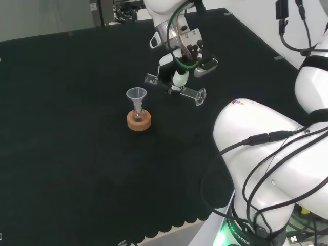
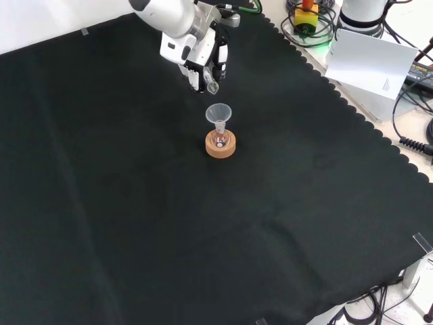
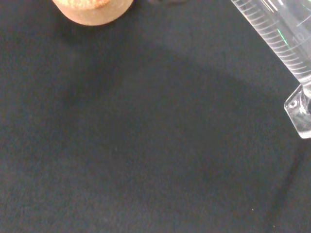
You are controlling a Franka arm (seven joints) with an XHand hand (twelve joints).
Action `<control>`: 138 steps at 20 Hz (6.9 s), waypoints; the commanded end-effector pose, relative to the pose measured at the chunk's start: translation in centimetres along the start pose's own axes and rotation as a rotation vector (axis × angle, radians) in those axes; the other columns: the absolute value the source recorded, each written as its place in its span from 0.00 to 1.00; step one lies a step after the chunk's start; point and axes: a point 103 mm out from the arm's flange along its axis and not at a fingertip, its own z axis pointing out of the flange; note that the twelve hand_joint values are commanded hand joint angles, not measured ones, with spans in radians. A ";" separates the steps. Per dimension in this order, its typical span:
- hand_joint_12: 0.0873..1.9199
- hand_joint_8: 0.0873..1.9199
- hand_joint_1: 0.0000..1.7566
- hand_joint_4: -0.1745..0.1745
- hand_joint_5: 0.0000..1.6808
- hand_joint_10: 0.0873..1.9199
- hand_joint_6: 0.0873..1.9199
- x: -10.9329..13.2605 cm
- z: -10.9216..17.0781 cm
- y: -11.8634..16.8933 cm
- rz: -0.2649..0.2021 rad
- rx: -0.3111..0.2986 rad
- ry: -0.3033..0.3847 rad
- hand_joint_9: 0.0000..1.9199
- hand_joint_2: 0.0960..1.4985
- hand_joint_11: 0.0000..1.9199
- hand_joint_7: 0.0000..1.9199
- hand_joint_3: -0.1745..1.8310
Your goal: Pour the water from the graduated cylinder into the round-bottom flask.
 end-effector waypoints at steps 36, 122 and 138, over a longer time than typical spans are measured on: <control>0.41 0.53 0.72 0.00 0.55 0.03 0.54 3.0 -2.1 0.7 0.121 0.298 -0.196 0.73 0.74 0.59 0.50 0.09; 0.38 0.49 0.78 0.31 0.54 0.01 0.32 5.6 -4.7 -0.4 0.234 0.401 -0.268 0.75 0.71 0.61 0.53 0.08; 0.38 0.50 0.78 0.38 0.58 0.01 0.34 4.0 -4.7 -0.8 0.161 0.241 -0.156 0.74 0.72 0.60 0.53 0.08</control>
